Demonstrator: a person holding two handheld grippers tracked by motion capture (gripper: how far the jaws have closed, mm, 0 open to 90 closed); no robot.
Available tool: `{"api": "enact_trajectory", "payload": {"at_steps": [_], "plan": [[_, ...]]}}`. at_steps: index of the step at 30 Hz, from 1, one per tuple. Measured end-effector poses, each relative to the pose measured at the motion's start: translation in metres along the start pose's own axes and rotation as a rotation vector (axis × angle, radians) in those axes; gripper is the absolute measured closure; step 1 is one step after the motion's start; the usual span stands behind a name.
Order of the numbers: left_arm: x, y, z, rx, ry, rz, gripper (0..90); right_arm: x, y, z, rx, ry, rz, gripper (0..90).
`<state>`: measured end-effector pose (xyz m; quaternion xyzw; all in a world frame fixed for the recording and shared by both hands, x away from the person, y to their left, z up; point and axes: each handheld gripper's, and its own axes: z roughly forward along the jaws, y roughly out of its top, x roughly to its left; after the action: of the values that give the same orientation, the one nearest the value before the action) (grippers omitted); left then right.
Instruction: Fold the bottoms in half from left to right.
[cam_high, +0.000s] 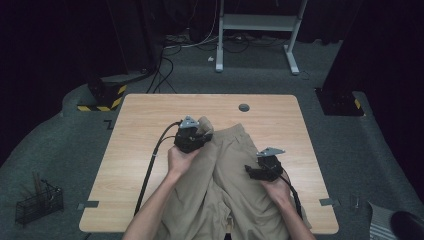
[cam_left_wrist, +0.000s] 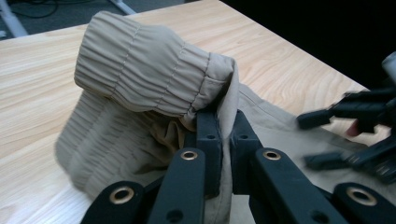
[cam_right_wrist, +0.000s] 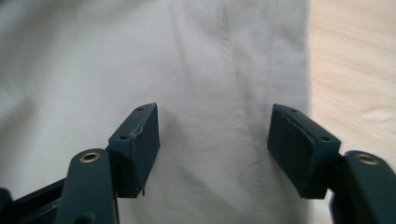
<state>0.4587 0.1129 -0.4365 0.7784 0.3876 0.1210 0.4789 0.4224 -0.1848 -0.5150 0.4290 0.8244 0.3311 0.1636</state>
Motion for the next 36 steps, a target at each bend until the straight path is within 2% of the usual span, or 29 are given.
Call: {"api": "enact_trajectory", "payload": {"at_steps": [1,5,9,16,18,20,23,27,29,32,36], "plan": [[-0.002,0.001,0.002,0.003,-0.004,0.006,85.7,0.004,-0.005,0.003,-0.031,-0.018,-0.015,33.6],[-0.009,0.005,0.011,0.002,-0.037,0.000,85.6,0.006,-0.005,0.005,-0.048,-0.017,-0.018,33.4],[-0.020,0.010,0.023,0.004,-0.057,0.012,85.0,0.006,-0.006,0.005,-0.052,-0.018,-0.015,33.5],[-0.032,0.006,0.052,0.053,-0.084,0.027,84.7,0.007,-0.006,0.005,-0.052,-0.021,-0.011,33.5],[-0.032,0.003,0.058,0.069,-0.074,0.032,84.6,0.007,-0.006,0.005,-0.052,-0.022,-0.010,33.5],[-0.030,-0.001,0.068,0.093,-0.073,0.023,84.3,0.007,-0.006,0.005,-0.051,-0.024,-0.008,33.5],[-0.029,-0.007,0.076,0.104,-0.081,0.005,84.0,0.007,-0.006,0.005,-0.051,-0.024,-0.008,33.5],[-0.029,-0.014,0.086,0.130,-0.077,0.012,82.3,0.007,-0.006,0.005,-0.051,-0.025,-0.007,33.5],[-0.030,-0.017,0.087,0.128,-0.080,0.016,77.8,0.007,-0.006,0.005,-0.052,-0.025,-0.007,33.4],[-0.032,-0.018,0.084,0.113,-0.079,0.030,65.7,0.007,-0.006,0.005,-0.052,-0.025,-0.007,33.4],[-0.036,-0.015,0.067,0.106,-0.022,0.071,47.5,0.007,-0.006,0.005,-0.052,-0.025,-0.007,33.5]]}}
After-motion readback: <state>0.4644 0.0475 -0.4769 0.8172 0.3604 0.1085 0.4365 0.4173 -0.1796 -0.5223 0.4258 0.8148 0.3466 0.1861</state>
